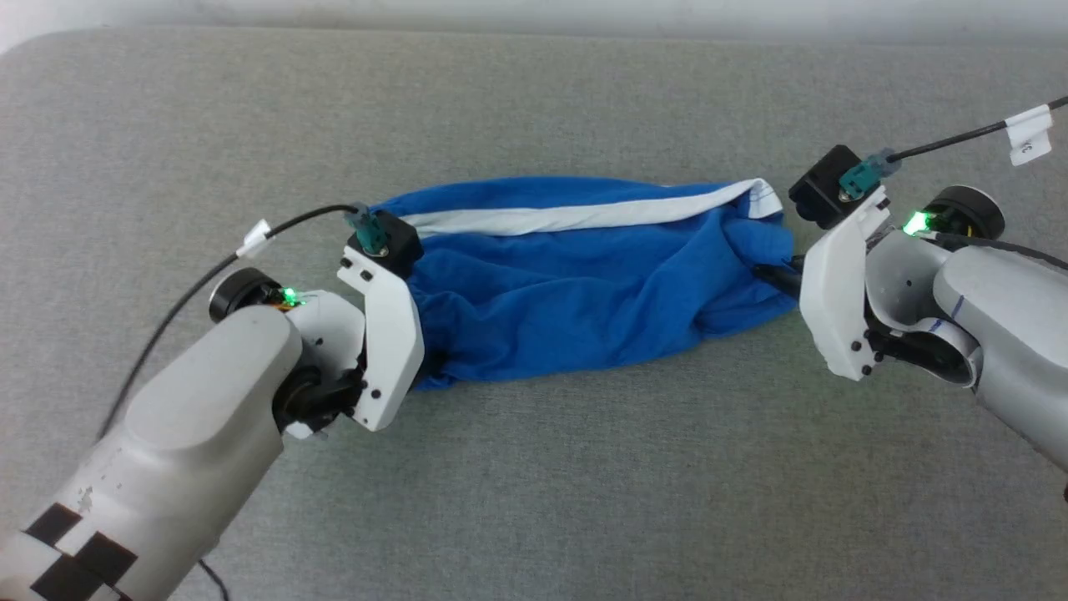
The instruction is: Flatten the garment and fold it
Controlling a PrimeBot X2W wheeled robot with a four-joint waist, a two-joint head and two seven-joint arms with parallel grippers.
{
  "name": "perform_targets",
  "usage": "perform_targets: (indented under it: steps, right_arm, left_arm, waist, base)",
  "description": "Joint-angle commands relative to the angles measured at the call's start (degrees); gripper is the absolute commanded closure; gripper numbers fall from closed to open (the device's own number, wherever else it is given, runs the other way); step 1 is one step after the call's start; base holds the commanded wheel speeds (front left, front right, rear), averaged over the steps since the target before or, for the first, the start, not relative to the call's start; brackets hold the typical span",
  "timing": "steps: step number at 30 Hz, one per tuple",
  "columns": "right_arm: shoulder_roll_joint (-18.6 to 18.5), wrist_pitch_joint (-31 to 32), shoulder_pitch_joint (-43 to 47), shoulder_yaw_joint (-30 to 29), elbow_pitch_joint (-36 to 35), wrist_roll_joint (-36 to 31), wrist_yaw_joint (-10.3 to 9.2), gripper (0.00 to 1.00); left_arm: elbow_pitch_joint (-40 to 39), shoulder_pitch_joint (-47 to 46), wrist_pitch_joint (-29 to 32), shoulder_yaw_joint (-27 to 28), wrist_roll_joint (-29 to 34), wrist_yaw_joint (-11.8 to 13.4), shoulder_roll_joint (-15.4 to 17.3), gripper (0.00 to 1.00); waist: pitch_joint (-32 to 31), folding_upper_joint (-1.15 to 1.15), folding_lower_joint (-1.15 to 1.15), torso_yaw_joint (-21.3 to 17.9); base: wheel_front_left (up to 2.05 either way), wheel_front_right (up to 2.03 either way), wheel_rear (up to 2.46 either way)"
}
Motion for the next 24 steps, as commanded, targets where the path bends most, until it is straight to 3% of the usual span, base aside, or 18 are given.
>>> perform_targets:
  steps: [1,3,4,5,13,24]
  right_arm:
    - [0.42,-0.23,-0.32,0.13,0.31,-0.38,-0.05,1.00]
    - [0.60,-0.38,-0.38,0.14,0.43,-0.48,-0.05,1.00]
    - [0.67,-0.70,-0.44,0.14,0.48,-0.58,-0.05,1.00]
    - [0.72,-1.22,-0.48,0.15,0.56,-0.69,-0.05,1.00]
    - [-1.09,-6.83,1.41,0.16,-0.63,-0.35,-0.05,1.00]
    - [-11.33,-11.07,13.51,0.16,-11.12,-1.79,-0.05,1.00]
  left_arm:
    - [1.28,0.24,0.82,-1.67,-0.68,-0.37,0.35,0.00]
    - [1.81,-0.11,0.75,-3.72,-1.37,-0.37,0.98,0.05]
    - [2.06,-0.30,0.26,-4.34,-1.84,-0.37,1.28,0.93]
    - [2.28,-0.44,-0.62,-4.55,-2.57,-0.37,1.47,1.00]
    - [0.46,0.03,-10.91,-4.36,-7.35,-0.37,3.41,1.00]
    - [-8.01,10.50,-19.32,-5.78,-10.33,0.05,9.04,1.00]
  waist:
    - [0.66,0.00,0.00,-0.68]
    - [0.76,0.00,0.00,-0.86]
    - [0.74,0.00,0.00,-0.97]
    - [0.59,0.00,0.00,-1.04]
    - [-4.14,0.00,0.00,-1.14]
    - [-9.80,0.00,0.00,-1.67]
  base:
    - [0.00,0.00,0.00]
    - [0.00,0.00,0.00]
    - [0.00,0.00,0.00]
    - [0.00,0.00,0.00]
    - [0.00,0.00,0.00]
    - [0.00,0.00,0.00]
